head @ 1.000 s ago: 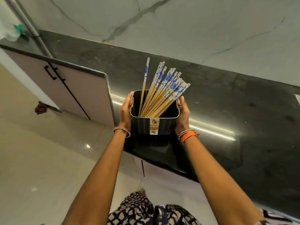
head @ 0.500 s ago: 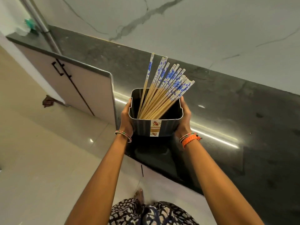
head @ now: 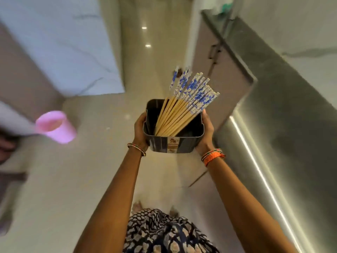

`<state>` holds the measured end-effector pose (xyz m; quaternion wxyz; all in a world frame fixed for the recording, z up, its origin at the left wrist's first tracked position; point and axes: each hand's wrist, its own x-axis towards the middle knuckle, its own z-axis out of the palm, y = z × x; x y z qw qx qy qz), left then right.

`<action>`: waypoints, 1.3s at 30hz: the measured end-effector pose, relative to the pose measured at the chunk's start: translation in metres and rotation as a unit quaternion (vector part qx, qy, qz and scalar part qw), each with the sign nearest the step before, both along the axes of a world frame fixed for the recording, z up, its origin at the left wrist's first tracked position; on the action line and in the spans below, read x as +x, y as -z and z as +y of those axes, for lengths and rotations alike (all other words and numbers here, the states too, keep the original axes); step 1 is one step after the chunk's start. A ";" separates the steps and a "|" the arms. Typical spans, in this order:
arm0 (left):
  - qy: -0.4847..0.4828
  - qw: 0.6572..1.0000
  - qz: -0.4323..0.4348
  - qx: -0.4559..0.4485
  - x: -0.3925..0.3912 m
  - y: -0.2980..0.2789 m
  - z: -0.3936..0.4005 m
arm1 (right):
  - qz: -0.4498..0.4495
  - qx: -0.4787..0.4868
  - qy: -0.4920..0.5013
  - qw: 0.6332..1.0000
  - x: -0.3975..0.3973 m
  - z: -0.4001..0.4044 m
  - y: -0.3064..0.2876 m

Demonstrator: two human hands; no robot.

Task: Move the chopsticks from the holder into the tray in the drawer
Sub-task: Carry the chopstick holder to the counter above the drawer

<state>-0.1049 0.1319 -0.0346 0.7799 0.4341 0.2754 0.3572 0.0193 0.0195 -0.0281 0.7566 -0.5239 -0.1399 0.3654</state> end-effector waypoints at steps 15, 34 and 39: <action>-0.506 0.856 0.059 -0.089 -0.479 0.038 -0.014 | 0.122 -0.044 -0.467 0.875 -0.445 0.142 0.060; -0.747 0.659 0.064 -0.051 -0.898 0.043 0.075 | -0.049 -0.062 -0.716 0.694 -0.909 0.317 0.040; -0.756 0.653 0.031 -0.026 -0.988 0.028 0.133 | -0.013 -0.041 -0.750 0.660 -1.014 0.389 0.020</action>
